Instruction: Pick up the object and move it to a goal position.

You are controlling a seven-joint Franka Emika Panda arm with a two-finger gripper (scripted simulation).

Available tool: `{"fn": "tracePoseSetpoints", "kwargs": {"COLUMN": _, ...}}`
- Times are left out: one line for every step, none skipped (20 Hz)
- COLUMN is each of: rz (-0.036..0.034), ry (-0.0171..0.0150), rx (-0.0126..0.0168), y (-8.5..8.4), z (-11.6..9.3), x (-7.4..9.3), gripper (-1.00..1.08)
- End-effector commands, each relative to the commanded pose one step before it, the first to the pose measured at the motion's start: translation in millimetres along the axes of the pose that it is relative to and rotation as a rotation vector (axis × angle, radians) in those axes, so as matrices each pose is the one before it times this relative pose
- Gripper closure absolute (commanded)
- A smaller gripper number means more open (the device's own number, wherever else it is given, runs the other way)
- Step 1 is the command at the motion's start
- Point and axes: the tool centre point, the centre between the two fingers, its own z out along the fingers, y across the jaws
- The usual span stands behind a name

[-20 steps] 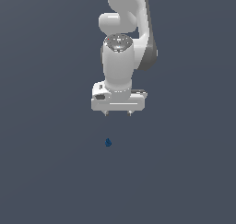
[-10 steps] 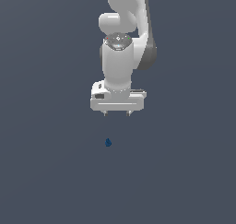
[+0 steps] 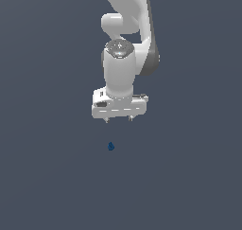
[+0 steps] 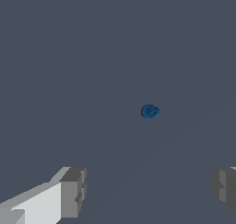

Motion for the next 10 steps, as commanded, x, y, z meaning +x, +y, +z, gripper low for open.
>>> {"fn": "tracePoseSetpoints", "kwargs": {"rz": -0.04276, "ry": -0.0039, "rx": -0.00062, "y": 2.28, "z": 4.71, "x": 2.65, "gripper": -0.92}}
{"fn": "tracePoseSetpoints", "kwargs": {"rz": -0.01992, "ry": -0.00169, "rx": -0.00015, "y": 1.08, "z": 2.16, "x": 1.21, "gripper": -0.92}}
{"fn": "tracePoseSetpoints", "kwargs": {"rz": -0.02119, "ry": -0.00179, "rx": -0.00007, "y": 1.18, "z": 2.31, "x": 1.25, "gripper": -0.92}}
{"fn": "tracePoseSetpoints", "kwargs": {"rz": -0.02247, "ry": -0.00188, "rx": 0.00003, "y": 1.28, "z": 2.46, "x": 1.29, "gripper": -0.92}}
{"fn": "tracePoseSetpoints", "kwargs": {"rz": -0.02375, "ry": -0.00196, "rx": 0.00014, "y": 1.39, "z": 2.62, "x": 1.32, "gripper": -0.92}}
{"fn": "tracePoseSetpoints", "kwargs": {"rz": -0.02502, "ry": -0.00203, "rx": 0.00027, "y": 1.51, "z": 2.78, "x": 1.34, "gripper": -0.92}}
{"fn": "tracePoseSetpoints", "kwargs": {"rz": -0.02577, "ry": -0.00205, "rx": 0.0004, "y": 1.59, "z": 2.88, "x": 1.32, "gripper": -0.92}}
{"fn": "tracePoseSetpoints", "kwargs": {"rz": -0.02575, "ry": -0.002, "rx": 0.00053, "y": 1.63, "z": 2.89, "x": 1.26, "gripper": -0.92}}
{"fn": "tracePoseSetpoints", "kwargs": {"rz": -0.02571, "ry": -0.00194, "rx": 0.00065, "y": 1.66, "z": 2.91, "x": 1.2, "gripper": -0.92}}
{"fn": "tracePoseSetpoints", "kwargs": {"rz": -0.02566, "ry": -0.00188, "rx": 0.00077, "y": 1.7, "z": 2.92, "x": 1.13, "gripper": -0.92}}
